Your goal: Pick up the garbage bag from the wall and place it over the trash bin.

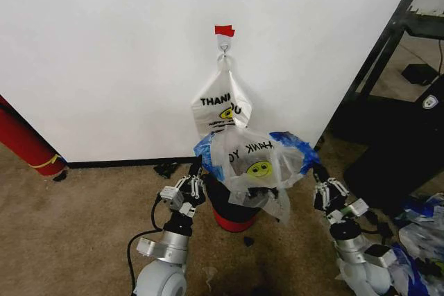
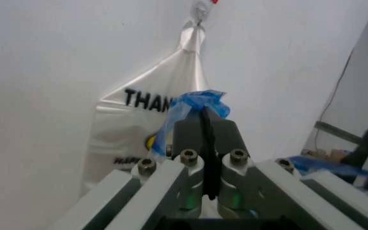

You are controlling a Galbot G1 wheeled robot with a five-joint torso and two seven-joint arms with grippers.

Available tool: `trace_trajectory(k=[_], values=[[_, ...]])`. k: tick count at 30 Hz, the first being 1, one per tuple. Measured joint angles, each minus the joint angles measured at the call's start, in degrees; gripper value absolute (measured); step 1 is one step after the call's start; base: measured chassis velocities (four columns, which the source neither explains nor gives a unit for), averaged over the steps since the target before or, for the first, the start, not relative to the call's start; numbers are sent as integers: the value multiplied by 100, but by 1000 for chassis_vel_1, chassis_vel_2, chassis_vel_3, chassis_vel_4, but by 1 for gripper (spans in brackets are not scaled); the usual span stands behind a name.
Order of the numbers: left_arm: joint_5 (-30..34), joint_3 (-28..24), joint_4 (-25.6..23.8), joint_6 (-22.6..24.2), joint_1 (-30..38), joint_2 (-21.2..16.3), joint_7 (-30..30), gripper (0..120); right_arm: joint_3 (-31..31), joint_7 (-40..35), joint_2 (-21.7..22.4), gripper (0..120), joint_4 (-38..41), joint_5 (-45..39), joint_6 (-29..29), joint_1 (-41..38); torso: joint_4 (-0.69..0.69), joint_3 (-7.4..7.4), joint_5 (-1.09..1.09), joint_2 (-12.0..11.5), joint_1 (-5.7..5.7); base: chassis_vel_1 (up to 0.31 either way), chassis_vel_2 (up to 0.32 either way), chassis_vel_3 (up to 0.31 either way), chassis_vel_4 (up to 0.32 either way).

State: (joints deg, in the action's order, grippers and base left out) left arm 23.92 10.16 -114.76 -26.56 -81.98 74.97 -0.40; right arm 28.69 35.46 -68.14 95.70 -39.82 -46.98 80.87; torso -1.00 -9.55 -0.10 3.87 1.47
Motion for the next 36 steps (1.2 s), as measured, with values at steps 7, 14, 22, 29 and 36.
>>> trace_trajectory(k=[7, 14, 22, 29, 36], values=[[-65, 249, -162, 134, 100, -76, -330, 0, -315, -29, -161, 0, -156, 106, -11, -2, 0, 0, -1, 0, 0, 0, 0, 0, 0], [-247, 348, -193, 98, 84, -44, -417, 0, -472, -130, -198, 0, -257, 194, 0, -137, 0, 0, -2, 0, 0, 0, 0, 0, 0], [-825, 257, 196, -224, -5, 54, -428, 0, -484, -110, -210, 0, -688, 409, -11, -335, 0, 0, -2, 0, 0, 0, 0, 0, 0], [-1339, 186, 580, -452, -45, 56, -399, 0, -627, -55, -97, 0, -1041, 523, -13, -381, 0, 1, -1, 0, 0, 0, 0, 0, 0], [-1561, 13, 531, -460, -375, -171, -293, 0, -881, -238, 249, 0, -884, 500, -14, -120, 0, 1, -1, 0, 0, 0, 0, 0, 0]])
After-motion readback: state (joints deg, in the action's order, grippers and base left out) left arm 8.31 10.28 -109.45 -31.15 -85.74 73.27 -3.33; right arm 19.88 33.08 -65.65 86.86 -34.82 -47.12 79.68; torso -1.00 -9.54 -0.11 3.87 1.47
